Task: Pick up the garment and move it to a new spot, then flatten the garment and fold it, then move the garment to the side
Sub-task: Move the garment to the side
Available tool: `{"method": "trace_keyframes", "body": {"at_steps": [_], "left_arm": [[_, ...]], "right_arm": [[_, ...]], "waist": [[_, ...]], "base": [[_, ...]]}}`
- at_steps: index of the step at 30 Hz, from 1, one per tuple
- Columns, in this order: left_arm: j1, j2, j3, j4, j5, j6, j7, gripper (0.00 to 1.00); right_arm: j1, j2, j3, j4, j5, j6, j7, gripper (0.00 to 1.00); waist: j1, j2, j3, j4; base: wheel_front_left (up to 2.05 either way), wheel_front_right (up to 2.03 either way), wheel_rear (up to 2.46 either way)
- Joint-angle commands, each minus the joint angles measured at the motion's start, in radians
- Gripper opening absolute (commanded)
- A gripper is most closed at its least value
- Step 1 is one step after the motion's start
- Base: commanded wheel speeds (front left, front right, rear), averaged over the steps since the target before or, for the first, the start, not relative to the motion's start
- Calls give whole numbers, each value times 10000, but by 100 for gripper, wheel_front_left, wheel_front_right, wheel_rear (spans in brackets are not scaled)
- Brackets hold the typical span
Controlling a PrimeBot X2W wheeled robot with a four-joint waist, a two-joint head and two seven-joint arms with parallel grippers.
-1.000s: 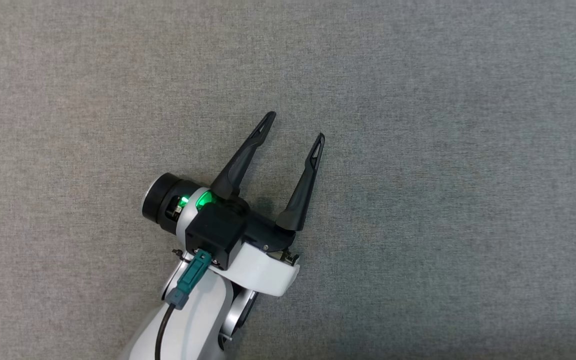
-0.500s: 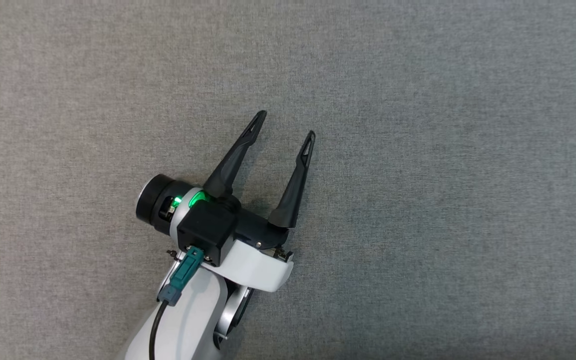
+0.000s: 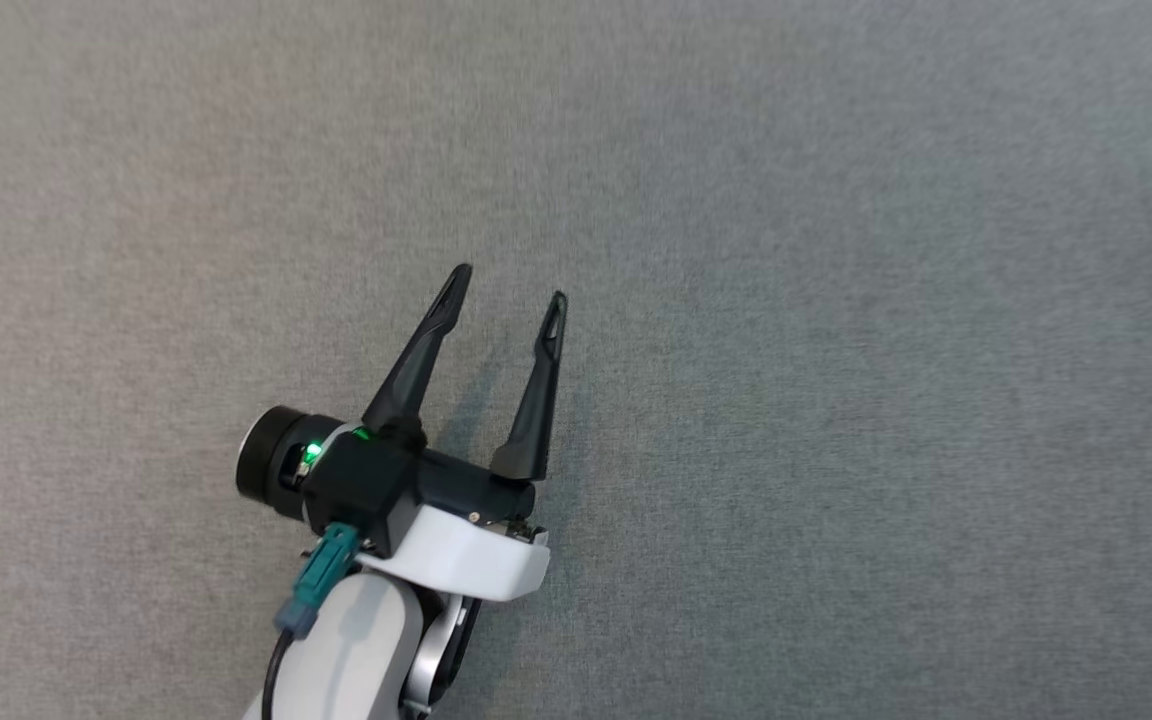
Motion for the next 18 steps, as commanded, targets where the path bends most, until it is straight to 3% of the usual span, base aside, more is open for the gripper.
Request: {"method": "trace_keyframes", "body": {"at_steps": [1,4,10,13,18], "left_arm": [[141,26,104,-54,-79,36,-39,100],[556,36,479,-107,-26,20,-39,100],[1311,28,1287,-206,19,-78,-39,100],[1692,34,1678,-251,-282,-48,-39,100],[2209,37,2101,-302,-178,-134,-39,100]], "right_arm": [[101,250,-101,5,125,-6,-280,100],[583,1643,-625,-15,1059,-4,-1098,100],[1608,3366,-1158,-429,1468,-4,-2722,100],[2234,3923,-1811,-573,1298,-4,-3657,100],[3637,5076,-3243,-1441,453,-3,-4035,100]], "waist": [[0,0,-625,-75],[0,0,-1253,-151],[0,0,-2221,-141],[0,0,-2636,-27],[0,0,-3130,101]], "base": [[0,0,0],[0,0,0],[0,0,0],[0,0,0],[0,0,0]]}}
